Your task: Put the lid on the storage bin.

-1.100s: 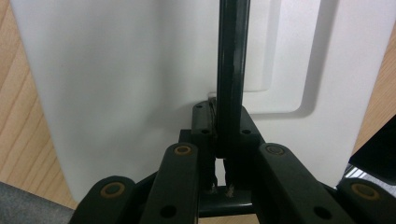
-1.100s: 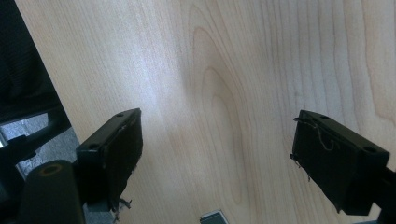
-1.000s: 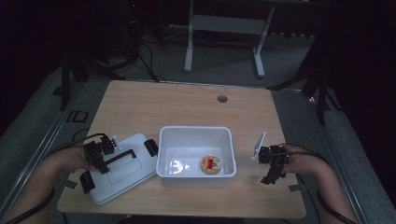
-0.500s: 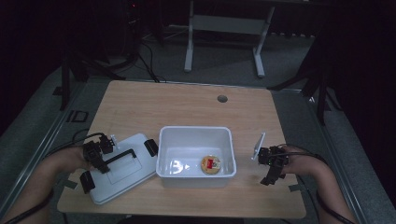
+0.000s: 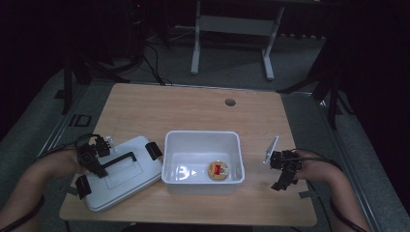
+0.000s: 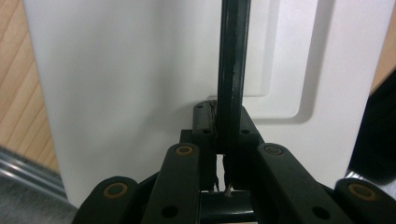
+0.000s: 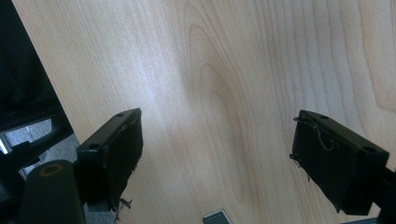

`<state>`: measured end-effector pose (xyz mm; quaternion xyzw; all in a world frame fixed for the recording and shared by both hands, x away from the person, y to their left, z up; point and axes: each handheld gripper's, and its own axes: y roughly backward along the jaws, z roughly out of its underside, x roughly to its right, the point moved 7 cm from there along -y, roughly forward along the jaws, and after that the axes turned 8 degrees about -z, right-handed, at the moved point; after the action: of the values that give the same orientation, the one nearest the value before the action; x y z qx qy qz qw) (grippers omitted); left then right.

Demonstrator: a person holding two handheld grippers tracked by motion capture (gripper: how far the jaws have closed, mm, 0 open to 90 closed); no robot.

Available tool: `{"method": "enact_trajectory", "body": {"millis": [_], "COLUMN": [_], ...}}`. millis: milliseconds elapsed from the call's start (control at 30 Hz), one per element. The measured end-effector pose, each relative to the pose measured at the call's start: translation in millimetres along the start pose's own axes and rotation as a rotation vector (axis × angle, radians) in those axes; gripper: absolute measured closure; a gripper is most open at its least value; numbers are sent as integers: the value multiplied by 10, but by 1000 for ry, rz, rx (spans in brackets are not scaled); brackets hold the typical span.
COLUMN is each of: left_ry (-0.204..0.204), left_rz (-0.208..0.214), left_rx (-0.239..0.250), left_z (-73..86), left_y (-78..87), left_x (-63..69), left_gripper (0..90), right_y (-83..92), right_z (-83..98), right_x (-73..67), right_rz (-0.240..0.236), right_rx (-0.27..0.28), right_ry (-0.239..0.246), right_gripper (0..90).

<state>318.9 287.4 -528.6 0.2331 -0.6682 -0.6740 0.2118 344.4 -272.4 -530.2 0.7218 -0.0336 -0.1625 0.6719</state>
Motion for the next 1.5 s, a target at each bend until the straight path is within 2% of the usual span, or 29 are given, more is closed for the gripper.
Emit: {"method": "enact_trajectory", "body": {"millis": [100, 367, 400, 467, 700, 933, 1300, 1333, 1433, 1500], "left_ry": [2, 2, -1, -4, -36, -99, -218, -240, -269, -289], "left_rz": [-4, -56, -82, -97, -114, -118, -97, -104, -108, -96], "left_rx": [-6, 4, 16, 26, 51, 71, 110, 111, 111, 108], "left_z": [42, 96, 88, 83, -14, -315, -885, -946, -1091, -1168], "left_y": [108, 522, 594, 711, 1035, 1201, 1305, 1318, 1328, 1324], "left_x": [11, -28, -40, -45, 6, 133, 363, 387, 445, 484], "left_gripper": [840, 840, 839, 840, 840, 840, 840, 840, 840, 840], "right_y": [2, -10, -10, -4, -6, -15, -35, -33, -23, -22], "right_z": [5, 25, 25, 24, 30, 18, 86, 93, 120, 137], "right_x": [-5, -12, -11, -7, -4, -15, -34, -36, -51, -57], "right_rz": [-1, -6, -5, 2, 3, 1, -2, -1, 4, 4], "right_rx": [0, -1, 0, 4, 4, 8, 5, 5, 14, 16], "right_ry": [4, -3, -3, -7, -8, -6, -13, -14, -12, -11], "right_gripper": [161, 161, 161, 161, 161, 161, 161, 161, 161, 161]}}
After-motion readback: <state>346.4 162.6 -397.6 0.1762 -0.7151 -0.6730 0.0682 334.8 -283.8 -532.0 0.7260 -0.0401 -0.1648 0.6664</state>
